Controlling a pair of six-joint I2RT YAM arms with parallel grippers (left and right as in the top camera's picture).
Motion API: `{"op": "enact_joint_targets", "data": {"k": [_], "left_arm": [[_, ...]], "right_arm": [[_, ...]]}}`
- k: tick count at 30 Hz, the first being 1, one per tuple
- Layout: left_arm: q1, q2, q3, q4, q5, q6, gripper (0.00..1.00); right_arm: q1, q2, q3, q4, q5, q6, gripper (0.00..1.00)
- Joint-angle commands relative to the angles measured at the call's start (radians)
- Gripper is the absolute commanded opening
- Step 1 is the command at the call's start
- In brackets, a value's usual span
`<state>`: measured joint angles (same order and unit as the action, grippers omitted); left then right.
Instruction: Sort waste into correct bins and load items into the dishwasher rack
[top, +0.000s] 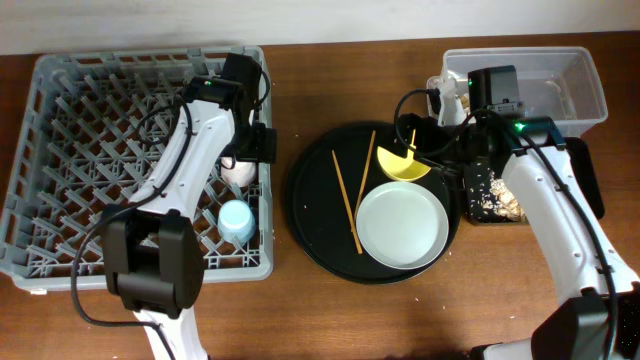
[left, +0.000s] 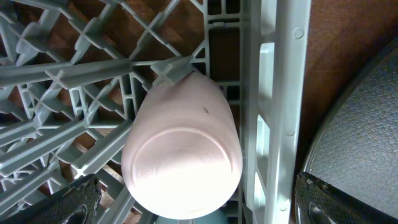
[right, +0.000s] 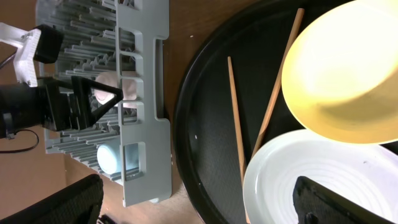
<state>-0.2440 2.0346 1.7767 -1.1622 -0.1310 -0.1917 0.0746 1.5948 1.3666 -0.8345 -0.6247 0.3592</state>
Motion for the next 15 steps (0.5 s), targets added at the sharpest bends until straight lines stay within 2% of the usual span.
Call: {"op": "enact_joint_targets", "data": {"k": [1, 4, 9, 12, 15], "left_arm": [[-0.002, 0.013, 0.033, 0.001, 0.003, -0.006, 0.99], [-0.002, 0.013, 0.090, -0.029, 0.024, -0.006, 0.99], [-0.017, 0.005, 0.376, -0.237, 0.048, -0.006, 0.99], [-0.034, 0.003, 0.474, -0.371, 0.090, -0.006, 0.98], [-0.037, -0.050, 0.492, -0.425, 0.090, -0.006, 0.96]], "right_arm": [[0.005, -0.002, 0.002, 0.000, 0.009, -0.012, 0.98], [0.005, -0.002, 0.002, 0.000, 0.009, -0.012, 0.99], [0.004, -0.002, 0.002, -0.001, 0.009, -0.026, 0.99], [0.003, -0.005, 0.002, -0.024, 0.032, -0.048, 0.88], [0.003, -0.026, 0.003, -0.074, 0.103, -0.072, 0.83]]}}
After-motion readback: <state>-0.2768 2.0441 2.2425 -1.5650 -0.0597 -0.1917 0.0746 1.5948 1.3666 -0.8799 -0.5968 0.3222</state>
